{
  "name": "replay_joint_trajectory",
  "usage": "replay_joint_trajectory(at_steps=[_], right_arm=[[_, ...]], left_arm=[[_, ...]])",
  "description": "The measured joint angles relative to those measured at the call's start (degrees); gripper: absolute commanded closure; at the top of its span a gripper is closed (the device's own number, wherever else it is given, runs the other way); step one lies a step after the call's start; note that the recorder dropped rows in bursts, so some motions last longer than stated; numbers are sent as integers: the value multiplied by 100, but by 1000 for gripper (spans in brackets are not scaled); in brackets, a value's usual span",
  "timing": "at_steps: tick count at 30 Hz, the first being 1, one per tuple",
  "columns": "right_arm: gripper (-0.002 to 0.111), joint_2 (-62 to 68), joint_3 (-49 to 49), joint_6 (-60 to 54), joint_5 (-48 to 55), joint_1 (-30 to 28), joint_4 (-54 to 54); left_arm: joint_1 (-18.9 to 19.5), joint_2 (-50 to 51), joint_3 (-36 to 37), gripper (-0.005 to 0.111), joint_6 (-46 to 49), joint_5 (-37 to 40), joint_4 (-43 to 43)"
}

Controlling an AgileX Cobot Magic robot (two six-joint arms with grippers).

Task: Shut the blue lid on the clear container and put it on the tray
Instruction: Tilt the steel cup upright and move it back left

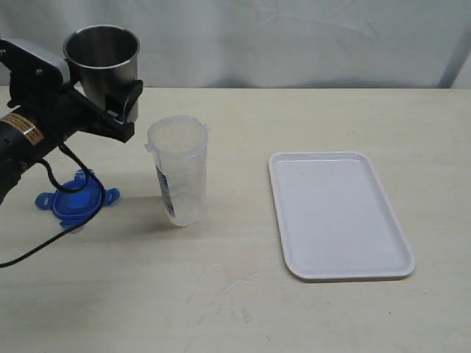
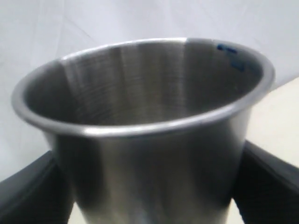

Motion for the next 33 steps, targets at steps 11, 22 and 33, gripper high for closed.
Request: replay_joint_trajectory(at_steps=[11, 22, 33], right_arm=[[104, 0, 0, 0, 11, 0, 0], [104, 0, 0, 0, 35, 0, 0], [104, 0, 0, 0, 35, 0, 0]], left_arm=[[117, 949, -1491, 107, -664, 557, 13], [518, 2399, -2822, 107, -766, 628, 2], [887, 3229, -3559, 107, -1048, 912, 12]])
